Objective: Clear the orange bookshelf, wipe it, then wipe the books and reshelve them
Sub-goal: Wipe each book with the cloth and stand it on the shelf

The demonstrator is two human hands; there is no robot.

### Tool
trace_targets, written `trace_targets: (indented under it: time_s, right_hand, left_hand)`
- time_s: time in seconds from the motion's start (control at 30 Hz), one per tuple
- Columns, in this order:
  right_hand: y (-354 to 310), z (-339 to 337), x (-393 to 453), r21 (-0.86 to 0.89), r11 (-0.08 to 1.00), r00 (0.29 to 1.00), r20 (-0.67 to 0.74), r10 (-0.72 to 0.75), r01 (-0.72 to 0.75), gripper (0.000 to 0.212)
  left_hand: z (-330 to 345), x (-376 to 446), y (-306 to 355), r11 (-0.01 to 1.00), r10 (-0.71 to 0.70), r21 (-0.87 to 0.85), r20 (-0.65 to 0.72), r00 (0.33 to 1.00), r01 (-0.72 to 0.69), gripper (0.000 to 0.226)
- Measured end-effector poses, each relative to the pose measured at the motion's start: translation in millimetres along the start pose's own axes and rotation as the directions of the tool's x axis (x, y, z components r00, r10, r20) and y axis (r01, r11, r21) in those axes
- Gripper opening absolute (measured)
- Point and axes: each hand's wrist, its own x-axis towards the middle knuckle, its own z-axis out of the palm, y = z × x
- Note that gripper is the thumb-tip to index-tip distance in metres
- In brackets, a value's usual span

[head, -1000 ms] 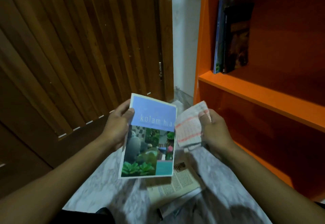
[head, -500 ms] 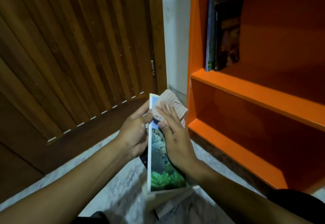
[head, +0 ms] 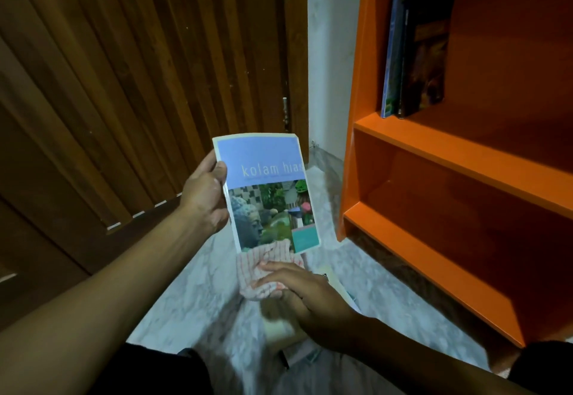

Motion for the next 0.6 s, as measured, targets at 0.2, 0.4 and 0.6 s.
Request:
trace_targets:
  time_s: [0.2,0.4,0.6]
  right_hand:
    - [33.3,-3.8,-6.4,-0.051,0.984,0.983,0.057,0.173,-0.17,0.019]
    - [49.6,-39.7,1.4,-0.053,0.862,0.861,-0.1,0.499,-0.505,0.029]
    - [38.6,-78.4,11.1,0.338,0.778,0.796,-0.117,0.593,-0.53,0.042]
  left_hand:
    - [-8.3,5.0,1.9,0.994,0.083,0.066,0.027,0.996,-0.084,0.038]
    - [-13.0,-3.2,5.9,0.959,0.153,0.209,0.194,0.969,-0.193,0.041]
    - [-15.1,-12.6,2.2,0.909,0.181,0.303,0.33,0.927,-0.285,0.036]
